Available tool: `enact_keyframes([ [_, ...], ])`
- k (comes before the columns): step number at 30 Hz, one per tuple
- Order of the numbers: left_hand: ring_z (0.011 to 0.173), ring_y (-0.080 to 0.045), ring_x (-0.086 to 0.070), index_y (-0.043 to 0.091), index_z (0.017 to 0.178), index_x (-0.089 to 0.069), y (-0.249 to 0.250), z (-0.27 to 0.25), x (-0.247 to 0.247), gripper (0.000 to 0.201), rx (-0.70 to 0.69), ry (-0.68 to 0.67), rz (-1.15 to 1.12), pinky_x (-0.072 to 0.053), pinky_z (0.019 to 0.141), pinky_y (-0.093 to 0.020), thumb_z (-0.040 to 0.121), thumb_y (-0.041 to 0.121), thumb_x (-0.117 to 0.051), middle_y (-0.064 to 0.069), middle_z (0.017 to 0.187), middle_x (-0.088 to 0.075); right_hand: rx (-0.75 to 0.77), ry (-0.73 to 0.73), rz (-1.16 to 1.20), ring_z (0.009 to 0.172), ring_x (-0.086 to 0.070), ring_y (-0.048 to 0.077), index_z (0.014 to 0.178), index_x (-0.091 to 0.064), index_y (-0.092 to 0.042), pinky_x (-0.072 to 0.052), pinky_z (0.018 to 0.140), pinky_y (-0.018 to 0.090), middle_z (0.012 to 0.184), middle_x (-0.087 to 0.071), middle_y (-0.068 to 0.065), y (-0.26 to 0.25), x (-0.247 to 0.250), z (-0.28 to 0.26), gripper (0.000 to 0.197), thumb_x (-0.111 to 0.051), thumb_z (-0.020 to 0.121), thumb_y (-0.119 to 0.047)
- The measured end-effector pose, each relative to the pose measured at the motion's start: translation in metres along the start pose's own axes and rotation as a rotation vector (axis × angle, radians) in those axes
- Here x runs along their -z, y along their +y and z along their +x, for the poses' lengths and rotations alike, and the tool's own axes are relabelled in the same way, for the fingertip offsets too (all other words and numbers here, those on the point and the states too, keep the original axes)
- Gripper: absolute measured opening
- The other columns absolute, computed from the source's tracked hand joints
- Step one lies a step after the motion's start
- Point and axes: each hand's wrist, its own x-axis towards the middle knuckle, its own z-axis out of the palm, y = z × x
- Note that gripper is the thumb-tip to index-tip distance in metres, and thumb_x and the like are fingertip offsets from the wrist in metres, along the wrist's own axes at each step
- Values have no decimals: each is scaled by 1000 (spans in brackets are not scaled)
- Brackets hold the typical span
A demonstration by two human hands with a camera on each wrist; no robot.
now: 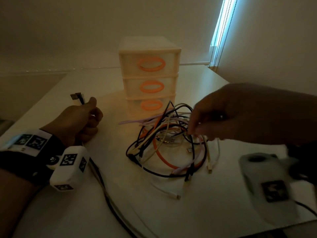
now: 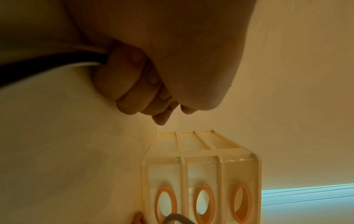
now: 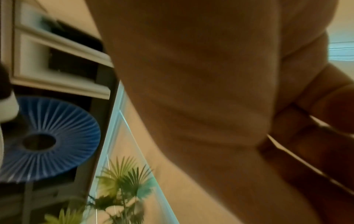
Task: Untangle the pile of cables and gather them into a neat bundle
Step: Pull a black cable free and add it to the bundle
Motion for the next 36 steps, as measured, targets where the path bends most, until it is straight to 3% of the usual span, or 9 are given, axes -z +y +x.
enact_keyframes([
  [8,41,-12,-14,10,77,-49,0,9,7,58,13,-81,-23,-18,39,-16,101,62,-37,2,55,-20,116,-291,-317,88,-56,-1,110,-67,-36,-47,78,13,96,-61,-17,21,-90,25,23,-64,91,-22],
  [14,42,-12,-14,10,77,-49,0,12,5,59,19,-84,-26,-20,37,-16,101,63,-36,2,58,-19,123,-280,-272,89,-56,-1,103,-66,-38,-50,78,18,93,-57,-19,28,-82,25,31,-60,84,-62],
  [17,45,-12,-13,11,77,-50,-3,10,4,58,5,-48,-43,-18,40,-17,101,62,-37,1,59,-19,111,-123,93,74,-61,1,96,-71,-29,-47,65,14,85,-68,-9,40,-57,25,15,-71,87,-41],
  [19,45,-12,-13,11,77,-50,-4,9,2,58,-9,-30,-44,-15,43,-18,101,62,-37,1,59,-21,46,54,636,65,-58,6,91,-70,-15,-44,55,14,76,-69,4,47,-35,28,17,-71,85,-31],
  [22,44,-12,-15,11,77,-51,-4,7,1,58,-19,-7,-42,-15,43,-18,102,61,-37,1,56,-23,-119,441,1539,69,-59,11,83,-60,-20,-49,56,18,72,-66,-4,50,-9,42,13,-62,91,-30],
  [25,40,-12,-16,10,77,-51,-4,6,1,57,-23,-6,-65,-16,41,-17,103,59,-36,2,53,-24,-77,808,1868,61,-61,10,84,-57,-19,-52,58,19,65,-63,-7,27,-3,64,22,-51,102,-28],
  [29,43,-13,-14,6,81,-53,-1,-1,3,60,-75,-55,-150,-14,42,-20,102,59,-35,0,58,-20,103,838,1429,47,-48,7,96,-69,-10,-40,45,20,64,-62,-2,-34,-35,89,17,-62,98,-25],
  [32,49,-13,-13,5,85,-58,10,-16,0,60,-203,-95,-230,-15,41,-20,103,56,-35,-3,65,-16,114,905,782,60,-61,5,101,-75,-22,-50,56,24,71,-69,-8,-59,-79,111,15,-62,98,-30],
  [36,55,-18,-9,12,92,-72,25,-46,-15,55,-390,-214,-248,-11,46,-27,103,52,-36,-7,72,-14,127,802,625,78,-63,-6,113,-72,-25,-45,66,7,75,-69,-16,-62,-104,126,18,-60,99,-26],
])
